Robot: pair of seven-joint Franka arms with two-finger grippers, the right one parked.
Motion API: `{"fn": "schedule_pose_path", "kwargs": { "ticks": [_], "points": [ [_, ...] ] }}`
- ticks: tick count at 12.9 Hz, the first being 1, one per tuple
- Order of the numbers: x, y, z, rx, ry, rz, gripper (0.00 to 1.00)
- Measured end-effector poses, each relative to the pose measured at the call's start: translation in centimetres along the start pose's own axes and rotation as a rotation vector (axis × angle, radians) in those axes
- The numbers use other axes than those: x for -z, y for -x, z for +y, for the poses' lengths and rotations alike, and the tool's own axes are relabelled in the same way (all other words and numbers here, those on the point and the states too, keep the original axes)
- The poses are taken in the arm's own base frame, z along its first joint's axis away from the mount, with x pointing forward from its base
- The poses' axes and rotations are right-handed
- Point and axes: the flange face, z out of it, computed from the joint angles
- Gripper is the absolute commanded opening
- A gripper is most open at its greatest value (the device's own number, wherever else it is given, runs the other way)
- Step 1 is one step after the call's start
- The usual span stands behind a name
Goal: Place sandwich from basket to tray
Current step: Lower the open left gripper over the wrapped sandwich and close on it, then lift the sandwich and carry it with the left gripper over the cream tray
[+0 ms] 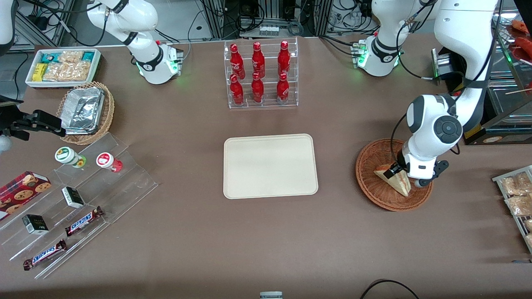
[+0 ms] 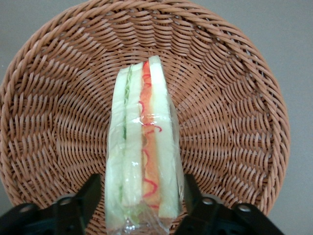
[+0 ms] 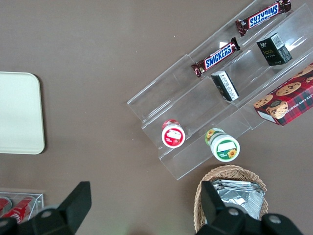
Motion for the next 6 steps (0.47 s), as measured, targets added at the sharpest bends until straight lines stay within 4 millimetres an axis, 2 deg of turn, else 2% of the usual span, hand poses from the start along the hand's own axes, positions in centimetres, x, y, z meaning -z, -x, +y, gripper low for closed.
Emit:
{"fn": "schedule_pose_path", "kwargs": {
  "ticks": [4, 6],
  "points": [
    [0.6, 0.0, 0.7, -0.007, 0.01, 0.011, 0.0],
    [2.3, -0.4, 1.2, -0.025, -0.007, 0.017, 0.0]
  ]
}}
